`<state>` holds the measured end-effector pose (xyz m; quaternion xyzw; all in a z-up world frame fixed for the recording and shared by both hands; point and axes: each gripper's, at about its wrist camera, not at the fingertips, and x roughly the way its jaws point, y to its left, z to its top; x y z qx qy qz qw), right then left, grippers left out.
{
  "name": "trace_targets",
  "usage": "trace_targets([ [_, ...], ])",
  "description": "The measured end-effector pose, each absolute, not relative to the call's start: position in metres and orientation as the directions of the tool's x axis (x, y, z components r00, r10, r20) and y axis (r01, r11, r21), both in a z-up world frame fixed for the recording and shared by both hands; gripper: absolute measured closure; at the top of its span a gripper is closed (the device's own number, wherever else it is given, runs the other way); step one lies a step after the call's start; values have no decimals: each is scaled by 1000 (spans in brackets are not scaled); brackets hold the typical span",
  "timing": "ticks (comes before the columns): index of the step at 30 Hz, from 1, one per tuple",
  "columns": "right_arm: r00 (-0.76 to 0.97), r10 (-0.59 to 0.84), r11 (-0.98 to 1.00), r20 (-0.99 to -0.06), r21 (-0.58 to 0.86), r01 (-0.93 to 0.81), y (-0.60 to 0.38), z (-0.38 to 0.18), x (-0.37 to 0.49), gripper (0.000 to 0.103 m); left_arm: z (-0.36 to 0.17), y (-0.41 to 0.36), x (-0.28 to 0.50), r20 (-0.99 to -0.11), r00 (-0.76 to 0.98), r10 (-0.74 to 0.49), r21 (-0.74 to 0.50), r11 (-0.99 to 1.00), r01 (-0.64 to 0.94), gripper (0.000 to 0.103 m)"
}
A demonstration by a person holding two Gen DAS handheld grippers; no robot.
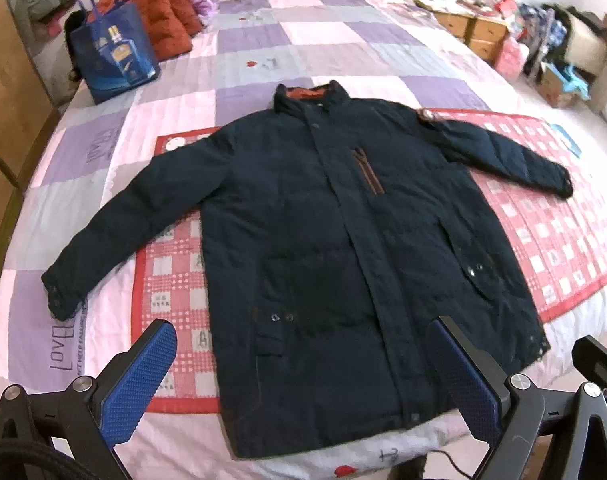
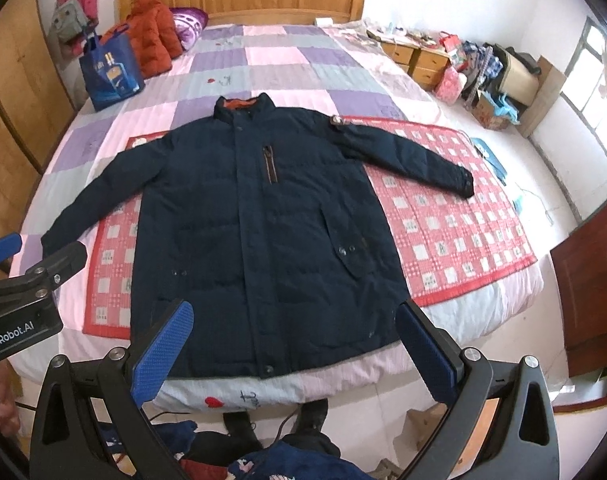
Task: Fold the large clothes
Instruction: 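Move both tools forward over the navy jacket body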
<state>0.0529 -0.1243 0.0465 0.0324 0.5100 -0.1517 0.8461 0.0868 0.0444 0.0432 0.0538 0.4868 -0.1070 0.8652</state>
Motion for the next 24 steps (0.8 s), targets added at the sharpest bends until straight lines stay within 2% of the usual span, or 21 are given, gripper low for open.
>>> trace_targets([
  [10,458,-158,977,-875,-71,201,-149,41,91,0,39,30,107,-859,509,-59,1,993,116,0],
  [24,472,-73,996,-878,-39,82,-286,34,179,0,37,-67,177,-894,448,25,7,999,-41,0],
])
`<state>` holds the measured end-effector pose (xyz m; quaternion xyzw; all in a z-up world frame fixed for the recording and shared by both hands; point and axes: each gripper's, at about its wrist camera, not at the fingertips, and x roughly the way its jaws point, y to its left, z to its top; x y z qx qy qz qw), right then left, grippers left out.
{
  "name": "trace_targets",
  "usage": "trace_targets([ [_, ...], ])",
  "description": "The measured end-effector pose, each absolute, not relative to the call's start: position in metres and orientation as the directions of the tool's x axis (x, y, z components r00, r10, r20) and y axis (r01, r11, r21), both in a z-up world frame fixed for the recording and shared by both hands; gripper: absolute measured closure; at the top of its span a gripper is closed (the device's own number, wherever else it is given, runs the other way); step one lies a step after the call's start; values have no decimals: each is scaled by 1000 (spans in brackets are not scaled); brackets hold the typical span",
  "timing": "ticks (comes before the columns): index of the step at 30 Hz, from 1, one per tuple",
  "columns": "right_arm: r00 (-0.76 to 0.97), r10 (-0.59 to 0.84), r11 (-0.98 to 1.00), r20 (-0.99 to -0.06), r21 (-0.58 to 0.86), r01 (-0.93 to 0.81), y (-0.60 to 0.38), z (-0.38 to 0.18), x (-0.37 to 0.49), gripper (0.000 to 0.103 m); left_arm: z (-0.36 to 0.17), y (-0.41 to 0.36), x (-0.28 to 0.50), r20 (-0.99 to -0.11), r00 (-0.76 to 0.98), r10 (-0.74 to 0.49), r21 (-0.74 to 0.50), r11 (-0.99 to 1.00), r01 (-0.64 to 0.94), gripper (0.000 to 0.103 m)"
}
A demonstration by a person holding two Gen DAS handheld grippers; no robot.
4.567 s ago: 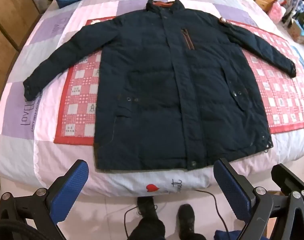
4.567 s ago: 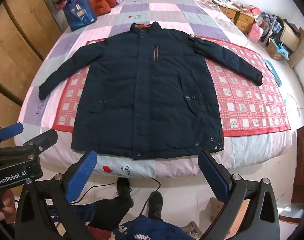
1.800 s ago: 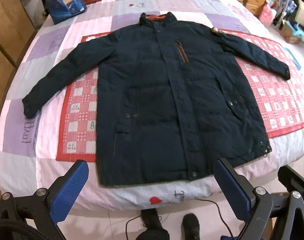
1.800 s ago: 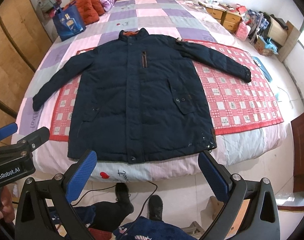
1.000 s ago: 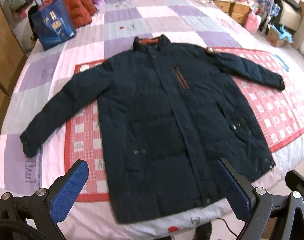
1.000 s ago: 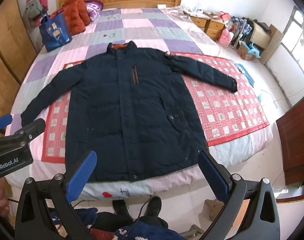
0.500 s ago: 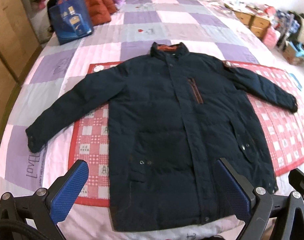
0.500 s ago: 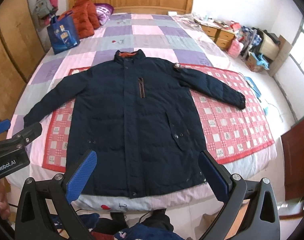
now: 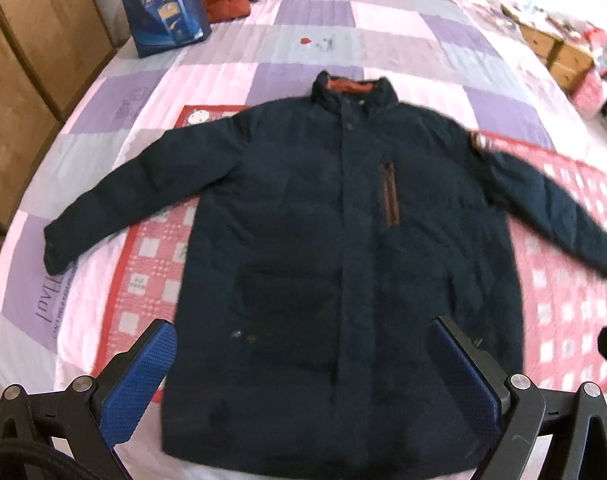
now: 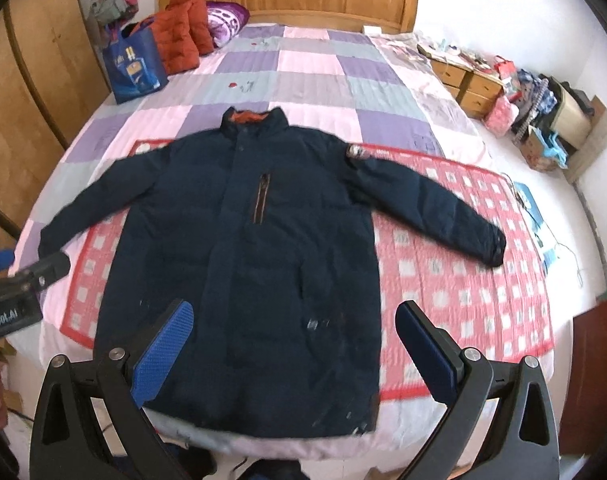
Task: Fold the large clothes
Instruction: 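Move both tools forward over the navy jacket body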
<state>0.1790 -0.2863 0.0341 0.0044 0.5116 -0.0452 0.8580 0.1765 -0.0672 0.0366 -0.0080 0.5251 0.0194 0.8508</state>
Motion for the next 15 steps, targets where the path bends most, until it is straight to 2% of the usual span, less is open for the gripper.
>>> trace_targets([
  [6,553,-47,999,-832,-35,32,-318,84,266,0,76,-91,250,-856,517,23,17,1000,-15,0],
  [10,639,-65,997,-766,-68,19,-329,105,320,0,81,-96,303,-823,569,11,30,999,23,0],
  [13,707,-81,996,-702,-87,28,-337,83,351,0,57,-98,337,-785,619,26,72,996,49,0],
  [15,703,-109,992,-703,-117,37,-342,48,368,0,24,-94,358,-771,635,42,100,993,55,0],
])
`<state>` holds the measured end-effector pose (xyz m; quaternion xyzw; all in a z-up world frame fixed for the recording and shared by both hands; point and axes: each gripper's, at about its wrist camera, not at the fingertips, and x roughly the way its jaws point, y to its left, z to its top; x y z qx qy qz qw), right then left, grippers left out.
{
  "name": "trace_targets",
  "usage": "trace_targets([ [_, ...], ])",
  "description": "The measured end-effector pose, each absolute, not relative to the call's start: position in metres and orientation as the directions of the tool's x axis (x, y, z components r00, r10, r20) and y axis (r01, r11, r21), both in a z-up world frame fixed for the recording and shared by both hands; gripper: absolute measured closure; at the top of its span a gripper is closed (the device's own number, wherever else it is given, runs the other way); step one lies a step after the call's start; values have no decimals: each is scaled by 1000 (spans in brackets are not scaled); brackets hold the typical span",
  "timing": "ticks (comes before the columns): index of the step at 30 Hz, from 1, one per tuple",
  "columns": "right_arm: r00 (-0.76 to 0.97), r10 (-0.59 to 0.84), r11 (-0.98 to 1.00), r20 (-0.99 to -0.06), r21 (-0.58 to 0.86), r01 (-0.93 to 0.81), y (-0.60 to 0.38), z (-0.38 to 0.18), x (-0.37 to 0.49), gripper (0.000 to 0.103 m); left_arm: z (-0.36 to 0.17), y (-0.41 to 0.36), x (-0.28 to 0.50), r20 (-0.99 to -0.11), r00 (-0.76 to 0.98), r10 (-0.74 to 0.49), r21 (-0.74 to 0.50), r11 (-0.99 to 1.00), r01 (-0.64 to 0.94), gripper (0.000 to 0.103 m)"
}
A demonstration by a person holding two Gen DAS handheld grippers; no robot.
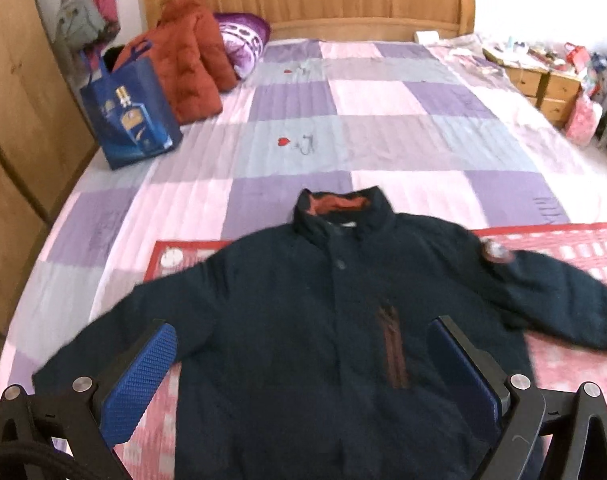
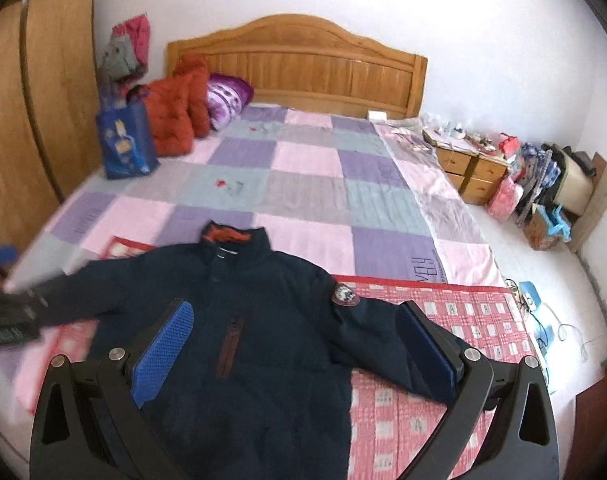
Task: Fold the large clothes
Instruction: 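Move both tools forward over the navy jacket body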
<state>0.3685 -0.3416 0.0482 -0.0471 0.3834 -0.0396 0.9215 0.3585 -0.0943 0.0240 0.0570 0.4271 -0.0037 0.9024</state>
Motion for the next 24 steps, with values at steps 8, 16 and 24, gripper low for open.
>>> trace_targets([
  [8,461,-154,984,-874,-95,149,-377,-156,426,0,-159,-62,431,-860,497,114,154,987,40,0],
  [16,464,-148,985,-874,-87,150,-381,-268,502,0,-259,-64,523,-864,486,132,178,983,49,1],
  [24,352,-161,983,-922,-117,144,-380,-352,630,0,-332,-53,587,-881,436,184,181,982,-49,0],
])
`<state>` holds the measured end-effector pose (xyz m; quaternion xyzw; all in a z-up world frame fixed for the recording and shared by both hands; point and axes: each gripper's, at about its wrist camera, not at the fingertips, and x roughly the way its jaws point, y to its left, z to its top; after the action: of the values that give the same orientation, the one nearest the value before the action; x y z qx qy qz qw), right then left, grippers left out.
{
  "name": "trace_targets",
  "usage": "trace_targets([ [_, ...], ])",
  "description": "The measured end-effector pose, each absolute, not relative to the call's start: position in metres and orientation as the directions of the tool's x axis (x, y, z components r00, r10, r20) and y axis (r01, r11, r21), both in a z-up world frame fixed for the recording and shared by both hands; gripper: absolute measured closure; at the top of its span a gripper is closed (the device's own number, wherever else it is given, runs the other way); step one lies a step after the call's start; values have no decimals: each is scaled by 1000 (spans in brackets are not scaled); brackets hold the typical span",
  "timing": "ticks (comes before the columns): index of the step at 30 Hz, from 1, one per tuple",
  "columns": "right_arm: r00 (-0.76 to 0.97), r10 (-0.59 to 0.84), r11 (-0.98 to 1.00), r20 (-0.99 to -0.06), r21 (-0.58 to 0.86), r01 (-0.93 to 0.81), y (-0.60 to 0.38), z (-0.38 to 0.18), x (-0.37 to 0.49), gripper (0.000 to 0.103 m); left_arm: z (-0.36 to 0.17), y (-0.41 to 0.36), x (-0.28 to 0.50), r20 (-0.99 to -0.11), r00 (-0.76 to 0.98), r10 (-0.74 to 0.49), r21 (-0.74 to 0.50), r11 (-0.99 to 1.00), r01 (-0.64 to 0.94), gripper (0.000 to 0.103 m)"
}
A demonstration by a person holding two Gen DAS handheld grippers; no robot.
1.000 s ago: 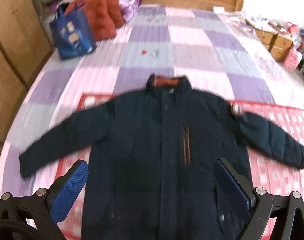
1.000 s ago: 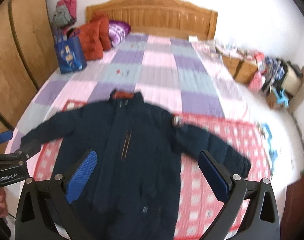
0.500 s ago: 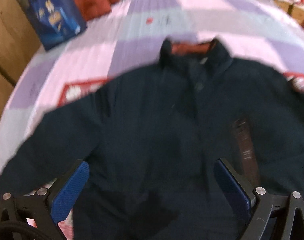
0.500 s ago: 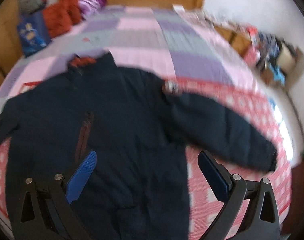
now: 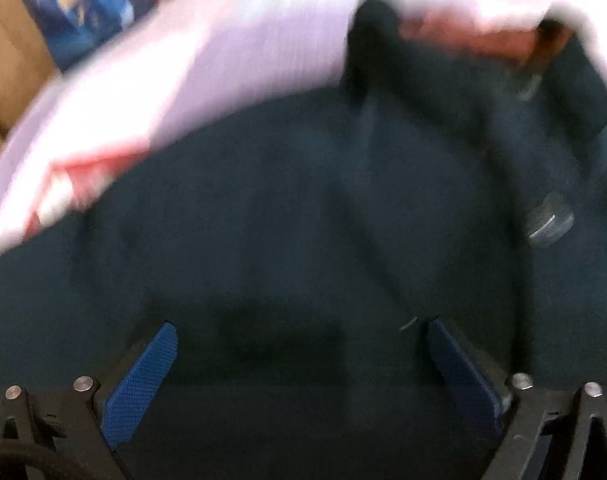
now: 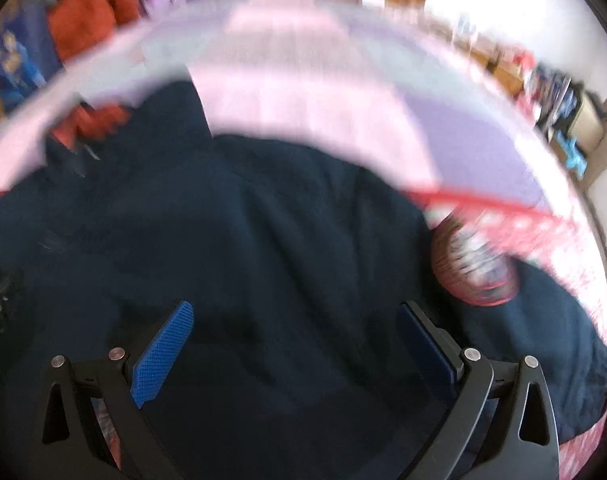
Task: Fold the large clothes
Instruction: 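Move both tools forward over the navy jacket body, then move the right tool out along the sleeve toward its cuff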
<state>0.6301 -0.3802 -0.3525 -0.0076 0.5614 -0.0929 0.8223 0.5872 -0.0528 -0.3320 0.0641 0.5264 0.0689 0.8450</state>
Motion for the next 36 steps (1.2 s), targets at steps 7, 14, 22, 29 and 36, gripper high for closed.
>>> trace_targets([
  [7,458,-161,985,-874,-113,130,-373,-366,589,0,-331,-43,537,-843,524,122,130,991,-21,0],
  [14,434,-163,985,-886,-120,125,-362,-353,512,0,-325,-47,460,-866,485,120,138,990,2,0],
  [22,371,-159,987,-915,-135,91,-346,-335,358,0,-321,-21,308,-905,415,90,59,994,-87,0],
  [29,351,-173,985,-920,-167,47,-339,-328,215,0,-318,-21,184,-885,433,169,168,985,-42,0],
  [36,317,-215,971,-924,-166,173,-399,-322,105,0,-316,30,135,-885,409,222,219,974,-53,0],
])
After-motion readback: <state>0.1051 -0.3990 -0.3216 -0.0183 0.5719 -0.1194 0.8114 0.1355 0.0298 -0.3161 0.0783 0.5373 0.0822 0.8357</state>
